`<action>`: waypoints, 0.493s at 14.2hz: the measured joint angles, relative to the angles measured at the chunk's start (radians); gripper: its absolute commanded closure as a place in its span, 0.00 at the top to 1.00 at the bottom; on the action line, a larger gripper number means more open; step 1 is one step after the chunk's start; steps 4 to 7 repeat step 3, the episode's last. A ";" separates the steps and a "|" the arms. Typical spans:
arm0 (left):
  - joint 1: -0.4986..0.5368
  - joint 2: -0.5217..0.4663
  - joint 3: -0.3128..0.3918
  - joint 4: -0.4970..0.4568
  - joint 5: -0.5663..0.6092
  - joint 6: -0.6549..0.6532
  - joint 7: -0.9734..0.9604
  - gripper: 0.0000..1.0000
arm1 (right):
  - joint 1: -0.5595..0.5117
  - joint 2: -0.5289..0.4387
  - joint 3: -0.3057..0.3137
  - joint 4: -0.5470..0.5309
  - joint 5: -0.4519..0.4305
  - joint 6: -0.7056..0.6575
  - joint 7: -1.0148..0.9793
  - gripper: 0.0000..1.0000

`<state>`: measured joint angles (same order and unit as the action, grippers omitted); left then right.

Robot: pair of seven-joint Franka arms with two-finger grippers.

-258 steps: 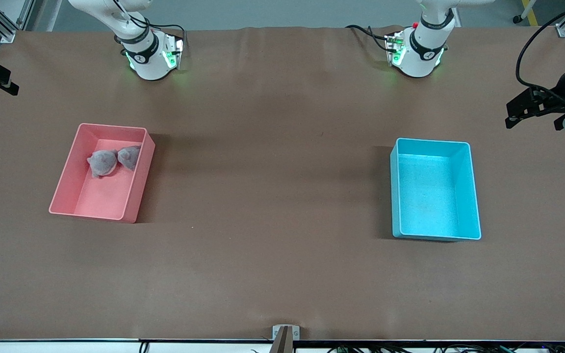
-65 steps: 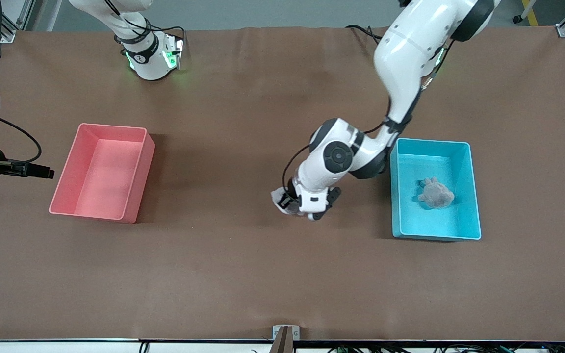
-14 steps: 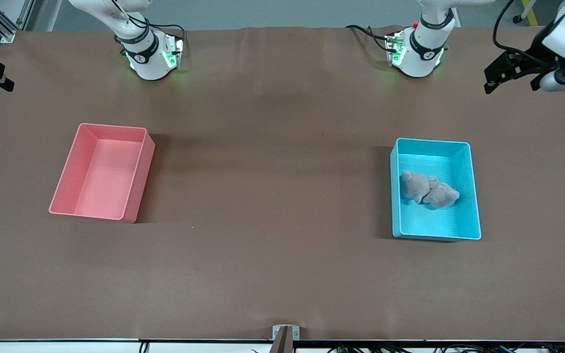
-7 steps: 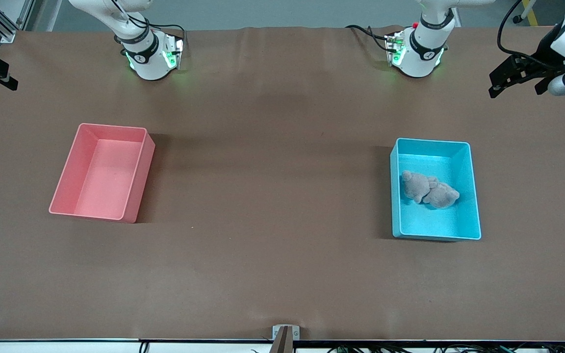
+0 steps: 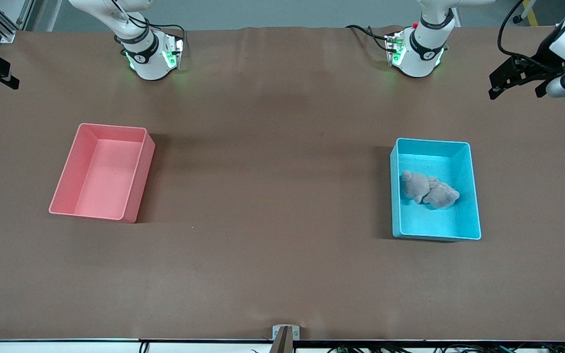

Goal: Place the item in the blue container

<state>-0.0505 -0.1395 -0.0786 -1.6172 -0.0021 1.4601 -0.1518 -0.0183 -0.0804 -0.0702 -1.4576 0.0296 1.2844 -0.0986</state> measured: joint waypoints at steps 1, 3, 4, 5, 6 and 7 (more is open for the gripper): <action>0.001 0.001 0.001 0.002 0.000 0.000 0.000 1.00 | 0.000 0.000 0.001 0.000 0.000 0.000 0.000 1.00; 0.001 0.005 0.001 0.003 0.000 0.000 0.000 1.00 | 0.000 0.000 0.004 0.000 0.000 0.000 0.005 1.00; 0.001 0.005 0.001 0.003 0.000 0.000 0.000 1.00 | 0.000 0.000 0.004 0.000 0.000 0.000 0.005 1.00; 0.001 0.005 0.001 0.003 0.000 0.000 0.000 1.00 | 0.000 0.000 0.004 0.000 0.000 0.000 0.005 1.00; 0.001 0.005 0.001 0.003 0.000 0.000 0.000 1.00 | 0.000 0.000 0.004 0.000 0.000 0.000 0.005 1.00; 0.001 0.005 0.001 0.003 0.000 0.000 0.000 1.00 | 0.000 0.000 0.004 0.000 0.000 0.000 0.005 1.00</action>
